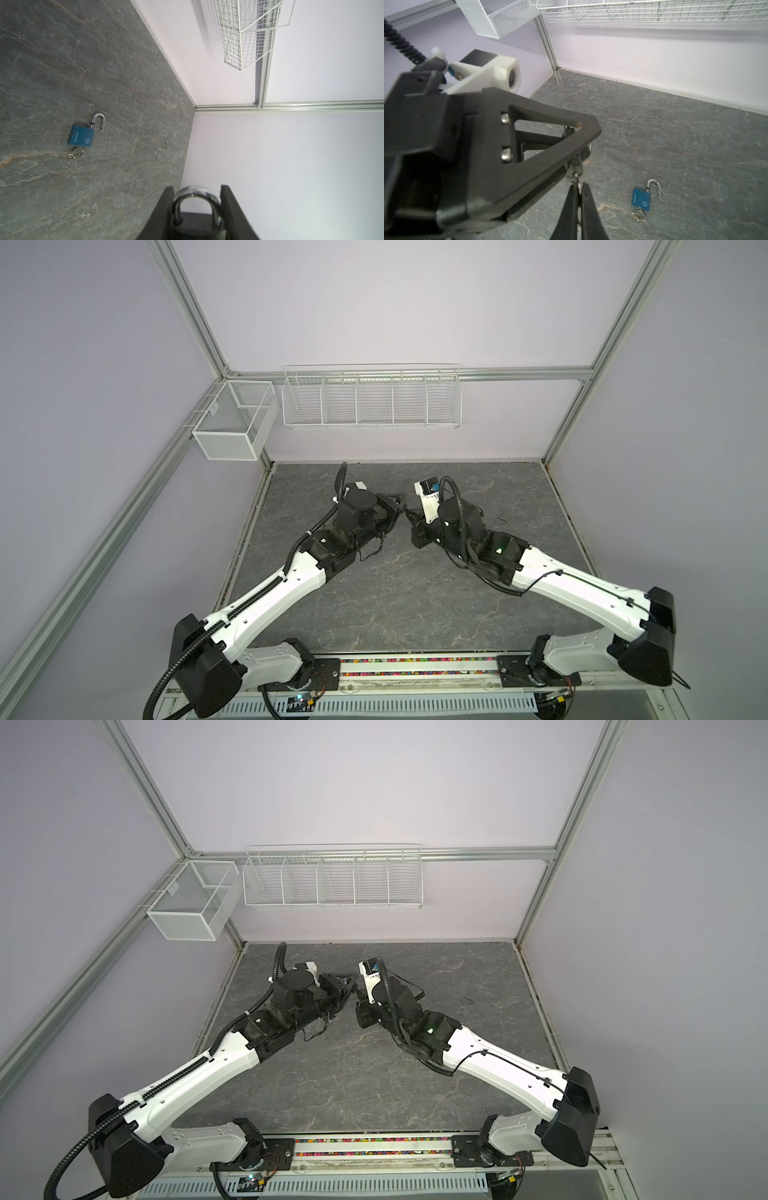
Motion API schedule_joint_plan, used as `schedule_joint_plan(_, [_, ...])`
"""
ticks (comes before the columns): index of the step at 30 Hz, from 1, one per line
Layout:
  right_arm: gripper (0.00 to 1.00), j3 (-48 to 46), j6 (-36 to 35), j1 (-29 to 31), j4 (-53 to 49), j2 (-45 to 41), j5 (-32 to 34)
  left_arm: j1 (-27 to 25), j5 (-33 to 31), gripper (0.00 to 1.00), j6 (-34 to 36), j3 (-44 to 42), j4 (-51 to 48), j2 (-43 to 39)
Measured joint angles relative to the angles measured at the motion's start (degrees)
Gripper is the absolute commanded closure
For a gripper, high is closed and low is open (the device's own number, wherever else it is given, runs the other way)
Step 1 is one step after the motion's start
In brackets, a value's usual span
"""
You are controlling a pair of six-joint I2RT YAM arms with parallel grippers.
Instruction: Unlock with the key
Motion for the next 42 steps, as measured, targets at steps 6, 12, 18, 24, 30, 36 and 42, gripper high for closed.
schedule_joint_plan(6, [0.94,0.0,5.8,-2.8,-0.1,-0.2,-6.6,0.0,0.0,1.00,1.2,0.0,0.9,0.5])
schedule_joint_plan(12, [0.94,-1.3,12.7,-6.4,1.0,-2.8,-14.6,0.1,2.9,1.00,3.3,0.0,4.1,0.5])
schedule_joint_plan(18, [0.94,-4.1,20.1,-9.4,6.0,-4.5,-21.2,0.4,5.0,1.00,4.9,-0.2,7.3,0.5])
schedule_joint_plan(24, [0.94,-6.1,26.1,-10.9,10.7,-4.8,-25.2,1.2,6.6,1.00,6.1,-0.2,8.7,0.5])
schedule_joint_plan(30, [0.93,-4.8,23.8,-10.7,7.0,-4.8,-24.9,2.0,9.0,1.00,7.3,-0.6,8.4,0.3])
schedule_joint_plan(36, [0.74,-2.8,17.2,-9.6,-0.1,-4.9,-22.4,2.2,9.8,1.00,12.7,1.2,1.5,0.3])
schedule_joint_plan(42, [0.40,-1.9,10.6,-9.6,-7.9,-8.2,-17.7,2.3,5.9,1.00,23.9,4.0,-7.8,-0.4])
